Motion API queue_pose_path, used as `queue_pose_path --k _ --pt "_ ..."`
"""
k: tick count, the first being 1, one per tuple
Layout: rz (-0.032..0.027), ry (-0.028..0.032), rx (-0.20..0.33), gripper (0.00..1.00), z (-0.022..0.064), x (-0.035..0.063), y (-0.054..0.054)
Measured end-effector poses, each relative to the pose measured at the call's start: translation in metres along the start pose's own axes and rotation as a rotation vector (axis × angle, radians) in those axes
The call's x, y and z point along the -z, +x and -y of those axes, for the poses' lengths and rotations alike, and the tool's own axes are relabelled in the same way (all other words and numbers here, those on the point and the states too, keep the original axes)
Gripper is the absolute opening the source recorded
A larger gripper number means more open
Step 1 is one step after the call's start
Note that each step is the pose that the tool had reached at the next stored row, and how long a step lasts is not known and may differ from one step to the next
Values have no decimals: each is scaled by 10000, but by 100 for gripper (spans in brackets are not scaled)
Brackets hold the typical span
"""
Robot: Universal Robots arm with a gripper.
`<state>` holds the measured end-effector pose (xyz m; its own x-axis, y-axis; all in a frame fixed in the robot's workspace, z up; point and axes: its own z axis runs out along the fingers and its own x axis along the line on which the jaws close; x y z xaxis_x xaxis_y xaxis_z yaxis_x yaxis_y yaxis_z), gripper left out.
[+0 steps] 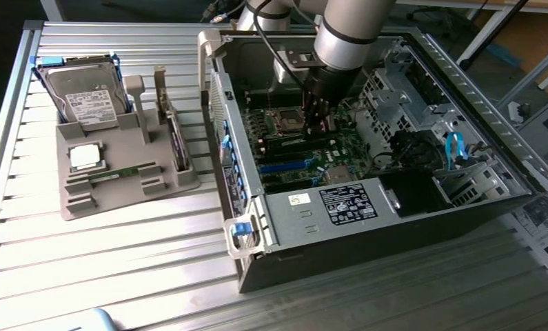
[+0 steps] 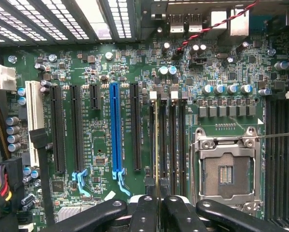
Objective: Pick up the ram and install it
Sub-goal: 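Insert the ram into the slot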
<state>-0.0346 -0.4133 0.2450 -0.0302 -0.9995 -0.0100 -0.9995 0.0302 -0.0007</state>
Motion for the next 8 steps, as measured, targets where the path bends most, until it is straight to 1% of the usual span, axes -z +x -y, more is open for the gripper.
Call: queue_pose_path --k 8 --pt "0 0 1 12 1 0 13"
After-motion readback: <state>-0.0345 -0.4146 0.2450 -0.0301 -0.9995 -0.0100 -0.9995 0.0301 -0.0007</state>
